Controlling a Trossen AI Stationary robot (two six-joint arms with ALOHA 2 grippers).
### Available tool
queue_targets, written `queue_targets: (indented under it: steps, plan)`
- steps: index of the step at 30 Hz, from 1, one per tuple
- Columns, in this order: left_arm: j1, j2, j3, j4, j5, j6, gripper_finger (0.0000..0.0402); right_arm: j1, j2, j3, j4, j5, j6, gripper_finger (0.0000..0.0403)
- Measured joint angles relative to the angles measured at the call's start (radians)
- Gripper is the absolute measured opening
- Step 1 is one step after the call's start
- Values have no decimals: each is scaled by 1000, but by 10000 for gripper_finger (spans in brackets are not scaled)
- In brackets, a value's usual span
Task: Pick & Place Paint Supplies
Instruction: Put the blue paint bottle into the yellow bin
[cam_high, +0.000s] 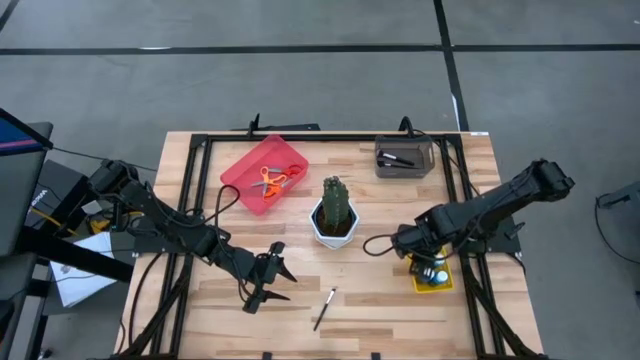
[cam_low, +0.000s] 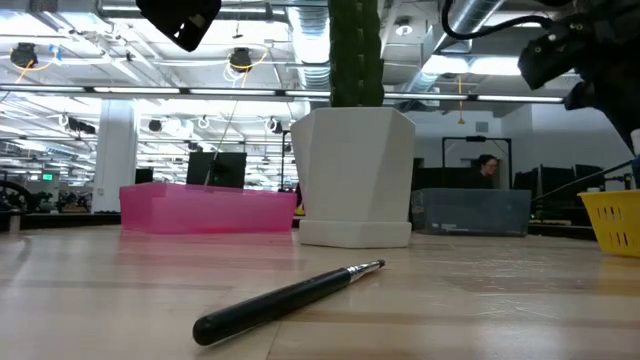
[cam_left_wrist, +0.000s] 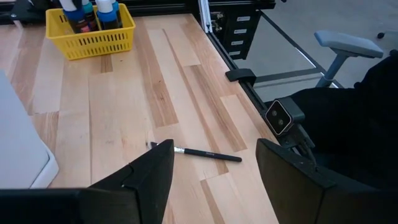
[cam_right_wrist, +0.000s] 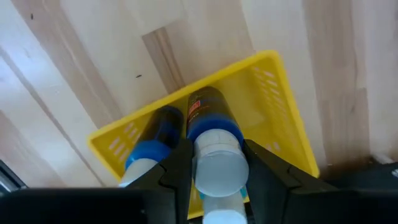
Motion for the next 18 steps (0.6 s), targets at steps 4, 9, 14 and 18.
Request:
queue_targets:
  steps: [4, 9, 14, 18]
  plan:
    - [0, 0, 0, 0, 2, 0, 222, 25, 0, -23, 21, -8, 15, 111]
    - [0, 0, 0, 0, 3, 0, 222, 59, 0, -49, 48, -7, 38, 111]
    - [0, 0, 0, 0, 3, 0, 222, 75, -1, -49, 62, 6, 41, 111]
    - [0, 0, 0, 0, 3, 0, 222, 74, -1, -49, 62, 11, 41, 111]
